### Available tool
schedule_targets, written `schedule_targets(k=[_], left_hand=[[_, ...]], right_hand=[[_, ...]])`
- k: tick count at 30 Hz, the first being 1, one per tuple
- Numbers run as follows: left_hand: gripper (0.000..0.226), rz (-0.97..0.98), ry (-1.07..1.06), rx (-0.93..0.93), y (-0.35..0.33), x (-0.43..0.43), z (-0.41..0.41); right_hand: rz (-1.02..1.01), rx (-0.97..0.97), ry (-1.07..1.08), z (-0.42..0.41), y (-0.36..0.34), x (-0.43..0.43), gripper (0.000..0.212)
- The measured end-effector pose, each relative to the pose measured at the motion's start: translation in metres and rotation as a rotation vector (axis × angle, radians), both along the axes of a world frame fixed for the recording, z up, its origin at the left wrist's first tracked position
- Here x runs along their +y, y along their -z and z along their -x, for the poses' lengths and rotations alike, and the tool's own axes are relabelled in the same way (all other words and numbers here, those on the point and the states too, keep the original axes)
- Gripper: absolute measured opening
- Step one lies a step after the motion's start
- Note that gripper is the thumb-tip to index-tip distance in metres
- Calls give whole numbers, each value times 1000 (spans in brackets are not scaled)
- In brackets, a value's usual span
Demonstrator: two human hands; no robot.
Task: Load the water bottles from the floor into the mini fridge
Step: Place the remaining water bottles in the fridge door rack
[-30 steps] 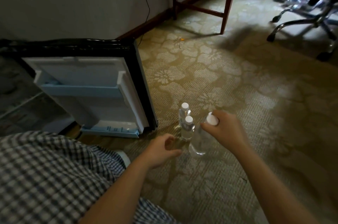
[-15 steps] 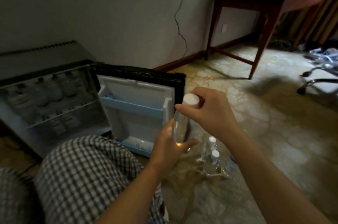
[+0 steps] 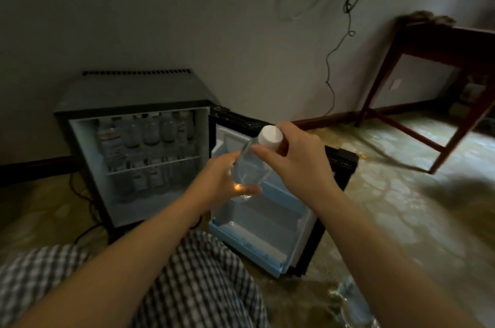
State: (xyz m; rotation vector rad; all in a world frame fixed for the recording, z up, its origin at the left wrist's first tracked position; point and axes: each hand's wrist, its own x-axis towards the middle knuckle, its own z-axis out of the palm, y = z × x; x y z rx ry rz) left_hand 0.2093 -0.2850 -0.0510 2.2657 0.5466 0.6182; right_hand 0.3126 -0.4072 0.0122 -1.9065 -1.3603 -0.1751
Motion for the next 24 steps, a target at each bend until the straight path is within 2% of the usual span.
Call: schedule_targets(k=[5, 9, 13, 18, 24], left_hand=[[66, -43, -82, 104, 39, 54, -3], [62, 38, -164, 152, 79, 76, -2], [63, 285, -215, 116, 119, 93, -1], [55, 583, -330, -13, 172, 97, -6], [32, 879, -366, -93, 214, 99, -20]], right_hand=[[111, -41, 6, 5, 21, 55, 35], [240, -64, -16, 6, 52, 90, 31], [356, -65, -18, 7, 86, 116, 32], [507, -83, 13, 6, 131, 147, 35], [614, -50, 52, -3, 176, 166, 35]])
